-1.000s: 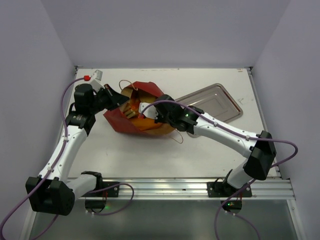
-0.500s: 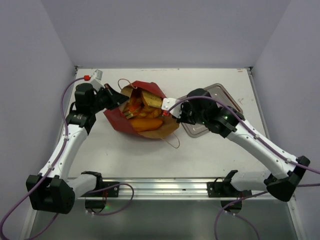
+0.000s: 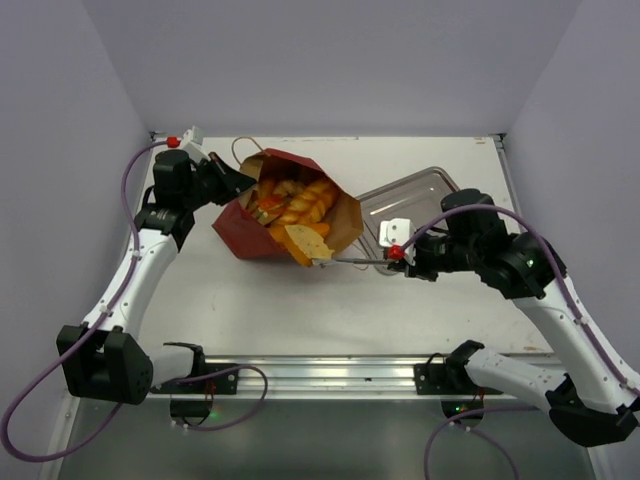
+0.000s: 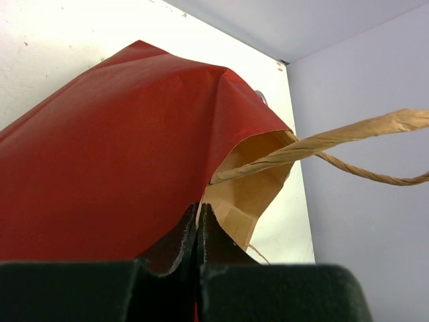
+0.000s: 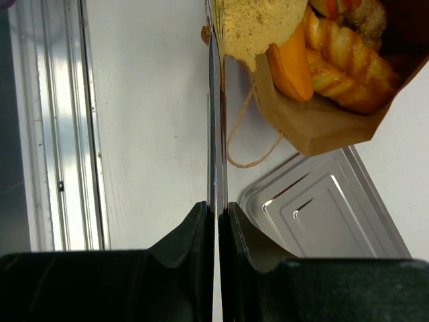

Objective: Take the fake bread out of the paper bag

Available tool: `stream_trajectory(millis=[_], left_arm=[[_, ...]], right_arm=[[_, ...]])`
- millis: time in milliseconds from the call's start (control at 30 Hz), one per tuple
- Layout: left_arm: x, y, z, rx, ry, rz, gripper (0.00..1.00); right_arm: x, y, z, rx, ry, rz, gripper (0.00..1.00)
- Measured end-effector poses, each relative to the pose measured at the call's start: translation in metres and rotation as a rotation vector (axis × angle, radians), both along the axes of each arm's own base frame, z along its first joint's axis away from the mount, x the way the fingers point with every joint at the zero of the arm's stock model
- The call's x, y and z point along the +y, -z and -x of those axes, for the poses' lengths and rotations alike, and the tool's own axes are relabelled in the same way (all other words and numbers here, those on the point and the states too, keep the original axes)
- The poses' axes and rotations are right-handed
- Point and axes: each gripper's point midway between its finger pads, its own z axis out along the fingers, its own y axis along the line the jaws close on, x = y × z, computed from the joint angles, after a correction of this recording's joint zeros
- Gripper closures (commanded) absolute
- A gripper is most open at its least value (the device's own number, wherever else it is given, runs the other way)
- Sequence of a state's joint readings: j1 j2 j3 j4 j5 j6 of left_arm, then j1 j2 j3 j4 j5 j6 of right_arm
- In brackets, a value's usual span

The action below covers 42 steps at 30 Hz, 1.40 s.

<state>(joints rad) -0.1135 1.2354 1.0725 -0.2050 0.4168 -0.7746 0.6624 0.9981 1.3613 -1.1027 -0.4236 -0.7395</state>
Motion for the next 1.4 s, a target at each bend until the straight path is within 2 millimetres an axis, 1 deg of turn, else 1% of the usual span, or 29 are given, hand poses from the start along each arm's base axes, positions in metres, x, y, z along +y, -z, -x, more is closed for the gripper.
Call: stream_trajectory(millis=[67,200,267,400,500,567,600,667,700,767,833,867,933,1033,1200,1333,1400], left_arm=[[0.001,0.001,0.0,0.002,-0.004,-0.002,1.0],[0.001,0.001,-0.001,0.0,-0.006,-0.007,1.0],[0.002,0.001,-0.001,-0.003,-0.006,-0.011,1.0],[0.002,0.0,0.002,-0.012,-0.002,-0.021,1.0],[0.003,-0.001,0.006,-0.018,0.004,-0.034,1.0],[0.004,-0.001,0.009,-0.022,0.008,-0.047,1.0],[0.005,-0.001,0.01,-0.022,0.01,-0.052,1.0],[0.006,0.0,0.014,-0.024,0.012,-0.057,1.0],[0.006,0.001,0.015,-0.026,0.014,-0.061,1.0],[0.006,0.001,0.018,-0.033,0.021,-0.068,1.0],[0.006,0.002,0.021,-0.035,0.025,-0.073,1.0],[0.006,0.002,0.023,-0.037,0.027,-0.074,1.0],[0.006,0.003,0.025,-0.043,0.031,-0.08,1.0],[0.007,0.003,0.027,-0.051,0.035,-0.086,1.0],[0.005,0.009,0.033,-0.052,0.049,-0.083,1.0],[0.005,0.009,0.034,-0.059,0.057,-0.083,1.0],[0.004,0.008,0.035,-0.061,0.059,-0.084,1.0]], right_arm=[[-0.006,-0.013,-0.001,-0.007,0.03,-0.033,0.98],[-0.02,-0.046,-0.013,-0.061,0.13,-0.109,1.0],[-0.029,-0.06,-0.019,-0.091,0.19,-0.14,1.0],[-0.05,-0.073,-0.039,-0.143,0.363,-0.174,1.0],[-0.067,-0.074,-0.063,-0.168,0.506,-0.18,1.0],[-0.079,-0.065,-0.082,-0.168,0.597,-0.165,1.0],[-0.085,-0.055,-0.093,-0.158,0.645,-0.149,1.0],[-0.103,-0.023,-0.122,-0.119,0.755,-0.095,1.0],[-0.112,-0.014,-0.128,-0.107,0.794,-0.08,1.0],[-0.136,0.024,-0.151,-0.043,0.892,-0.018,1.0],[-0.157,0.06,-0.164,0.024,0.968,0.044,1.0],[-0.168,0.075,-0.169,0.049,0.999,0.073,1.0],[-0.181,0.096,-0.174,0.077,1.036,0.12,1.0],[-0.187,0.115,-0.181,0.091,1.035,0.163,1.0],[-0.193,0.131,-0.204,0.061,1.032,0.208,1.0],[-0.201,0.156,-0.218,0.075,1.043,0.271,0.99],[-0.204,0.169,-0.222,0.092,1.044,0.3,0.97]])
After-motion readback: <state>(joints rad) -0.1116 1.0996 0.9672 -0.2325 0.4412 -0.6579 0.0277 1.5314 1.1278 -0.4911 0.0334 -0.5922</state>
